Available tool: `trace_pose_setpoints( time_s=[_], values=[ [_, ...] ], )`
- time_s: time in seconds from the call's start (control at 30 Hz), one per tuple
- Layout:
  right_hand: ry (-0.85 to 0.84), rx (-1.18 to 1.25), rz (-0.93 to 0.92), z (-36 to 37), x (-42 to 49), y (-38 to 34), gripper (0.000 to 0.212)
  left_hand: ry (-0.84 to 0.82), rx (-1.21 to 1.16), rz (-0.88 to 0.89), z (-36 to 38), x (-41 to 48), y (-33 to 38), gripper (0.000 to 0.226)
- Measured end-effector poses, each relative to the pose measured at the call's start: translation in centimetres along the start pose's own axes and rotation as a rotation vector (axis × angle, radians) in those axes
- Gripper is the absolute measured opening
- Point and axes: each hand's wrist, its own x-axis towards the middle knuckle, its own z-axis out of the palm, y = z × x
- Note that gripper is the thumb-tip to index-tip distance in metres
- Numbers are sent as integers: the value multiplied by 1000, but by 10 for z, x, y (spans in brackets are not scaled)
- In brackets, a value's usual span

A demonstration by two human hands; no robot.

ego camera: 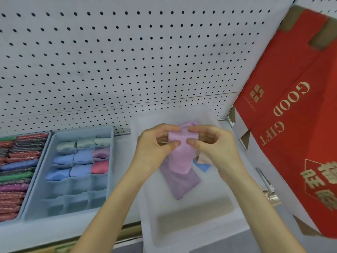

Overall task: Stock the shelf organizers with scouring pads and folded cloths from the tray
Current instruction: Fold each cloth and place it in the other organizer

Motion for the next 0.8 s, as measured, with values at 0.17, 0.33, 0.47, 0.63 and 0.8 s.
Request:
trace_pose_setpoints(
  time_s=[0.17, 0.33, 0.47, 0.63, 0.8],
  values=[
    [-31, -177, -75, -1, 3, -4, 29, -6, 307, 98, -6, 1, 0, 22],
    [-154, -188, -3, -10, 6, -19, 9, -200, 166, 81, -16, 8, 14, 23],
    [-181, 59, 51, -5, 8, -30, 9, -330, -114, -19, -7, 2, 18, 33],
    [-30, 109, 63, -2, 14, -36, 8, -353, -264, -111, 9, -10, 9, 33],
    [35, 147, 154, -7, 7, -23, 19, -153, -353, -158, 18, -13, 9, 13]
  ],
)
